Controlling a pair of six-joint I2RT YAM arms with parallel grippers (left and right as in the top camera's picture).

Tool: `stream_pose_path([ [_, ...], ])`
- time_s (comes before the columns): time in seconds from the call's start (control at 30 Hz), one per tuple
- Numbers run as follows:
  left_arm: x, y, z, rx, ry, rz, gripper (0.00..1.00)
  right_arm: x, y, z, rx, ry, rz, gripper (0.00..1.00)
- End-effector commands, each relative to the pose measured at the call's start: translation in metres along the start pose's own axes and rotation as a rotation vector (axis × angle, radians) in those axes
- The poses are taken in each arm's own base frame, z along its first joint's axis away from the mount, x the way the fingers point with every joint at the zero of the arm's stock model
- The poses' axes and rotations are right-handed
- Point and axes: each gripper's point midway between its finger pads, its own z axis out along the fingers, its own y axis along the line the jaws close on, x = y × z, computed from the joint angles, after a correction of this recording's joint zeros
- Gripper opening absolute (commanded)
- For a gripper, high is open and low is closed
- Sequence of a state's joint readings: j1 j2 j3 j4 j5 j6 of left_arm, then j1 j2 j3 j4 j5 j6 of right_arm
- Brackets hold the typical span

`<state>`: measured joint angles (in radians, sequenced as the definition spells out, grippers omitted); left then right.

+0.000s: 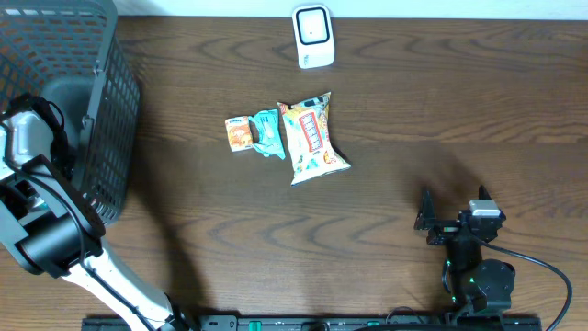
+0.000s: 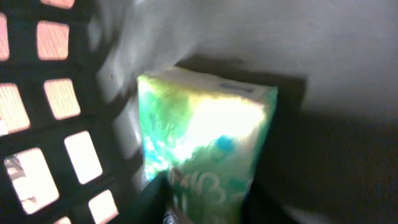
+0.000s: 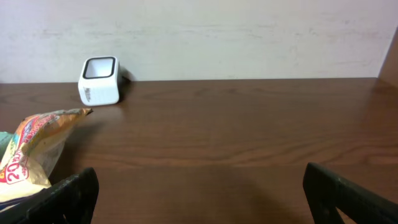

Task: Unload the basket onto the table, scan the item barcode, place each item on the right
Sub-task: 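Reach the left gripper into the basket and grasp the green tissue pack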

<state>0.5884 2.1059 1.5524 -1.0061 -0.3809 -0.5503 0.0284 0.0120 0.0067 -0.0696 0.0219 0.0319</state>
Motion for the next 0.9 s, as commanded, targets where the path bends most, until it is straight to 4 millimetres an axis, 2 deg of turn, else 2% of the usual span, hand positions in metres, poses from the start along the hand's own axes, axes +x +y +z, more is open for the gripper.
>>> stream_pose_path([
  [0.0,0.006,0.000,0.009,-0.012,0.028,0.060,0.08,0.000,-0.001,0.000,0.004,-0.001,-0.014,0.99],
  [0.1,0.000,0.000,0.000,0.002,0.008,0.067,0.07,0.000,-0.001,0.000,0.004,-0.001,-0.014,0.99],
  [0.17,-0.008,0.002,-0.014,0.025,-0.027,0.048,0.07,0.000,-0.001,0.000,0.004,-0.001,-0.014,0.99],
  [0.27,-0.028,0.009,-0.051,0.087,-0.117,-0.029,0.07,0.000,-0.001,0.000,0.004,-0.001,-0.014,0.99],
  [0.4,-0.051,0.024,-0.127,0.277,-0.284,-0.204,0.08,0.000,-0.001,0.000,0.004,-0.001,-0.014,0.99],
  [0.57,-0.059,0.031,-0.237,0.657,-0.475,-0.268,0.07,0.000,-0.001,0.000,0.004,-0.001,-0.014,0.99],
  [0.63,-0.052,0.037,-0.285,0.798,-0.561,-0.264,0.07,0.000,-0.001,0.000,0.004,-0.001,-0.014,0.99],
  [0.67,-0.047,0.039,-0.303,0.852,-0.586,-0.253,0.08,0.000,-0.001,0.000,0.004,-0.001,-0.014,0.99],
  [0.73,-0.025,0.035,-0.342,0.990,-0.620,-0.193,0.07,0.000,-0.001,0.000,0.004,-0.001,-0.014,0.99],
  [0.87,0.025,0.013,-0.388,1.142,-0.624,-0.033,0.08,0.000,-0.001,0.000,0.004,-0.001,-0.014,0.99],
])
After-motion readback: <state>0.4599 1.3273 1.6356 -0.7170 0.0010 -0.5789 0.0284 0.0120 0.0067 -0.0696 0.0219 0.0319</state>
